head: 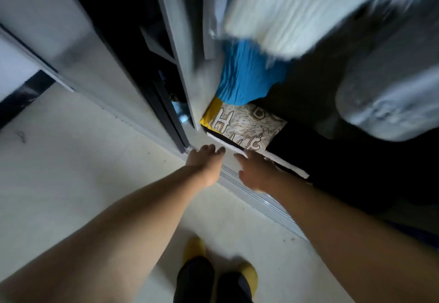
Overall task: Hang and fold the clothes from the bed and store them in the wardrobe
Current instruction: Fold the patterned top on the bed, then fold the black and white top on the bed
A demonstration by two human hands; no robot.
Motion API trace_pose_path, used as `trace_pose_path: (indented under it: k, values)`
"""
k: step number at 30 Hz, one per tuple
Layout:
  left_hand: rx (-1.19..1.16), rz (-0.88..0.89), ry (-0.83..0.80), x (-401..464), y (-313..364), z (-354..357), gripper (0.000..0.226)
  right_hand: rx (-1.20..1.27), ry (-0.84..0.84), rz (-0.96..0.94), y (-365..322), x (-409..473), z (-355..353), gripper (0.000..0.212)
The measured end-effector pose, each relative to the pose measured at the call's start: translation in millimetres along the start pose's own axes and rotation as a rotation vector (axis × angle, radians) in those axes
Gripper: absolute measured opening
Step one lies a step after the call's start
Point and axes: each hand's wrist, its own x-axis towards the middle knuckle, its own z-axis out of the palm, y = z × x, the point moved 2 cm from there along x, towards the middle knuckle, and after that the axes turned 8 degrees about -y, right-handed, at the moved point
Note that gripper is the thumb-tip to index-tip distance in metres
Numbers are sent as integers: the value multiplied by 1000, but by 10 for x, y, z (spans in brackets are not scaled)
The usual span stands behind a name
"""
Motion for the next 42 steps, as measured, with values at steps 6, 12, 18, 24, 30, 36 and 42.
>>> trace_pose_path:
  k: [6,12,18,24,30,36,42]
  values:
    - [-59,-9,-95,-1700,88,-870,44,-4,-23,-33,-384,-1680,-674,41]
    - [-108,19,44,-2645,319,-1525,36,37,94,-14,-543,-2806,-1094,34]
    - [-14,146,17,-2950,800,-1720,29,202,199,101,-369,-3472,-935,31]
    - [209,441,8,-3182,1605,-1907,30,463,305,369,164,-4300,-508,28]
    - [455,711,-22,-3485,2649,-1920,34,778,364,620,440,-5263,258,35]
    - [669,978,2,-4355,3853,-1310,39,995,419,953,522,-6399,1485,29]
    - [853,1156,-31,-5247,4849,-377,41,1161,428,1120,513,-7320,2728,26]
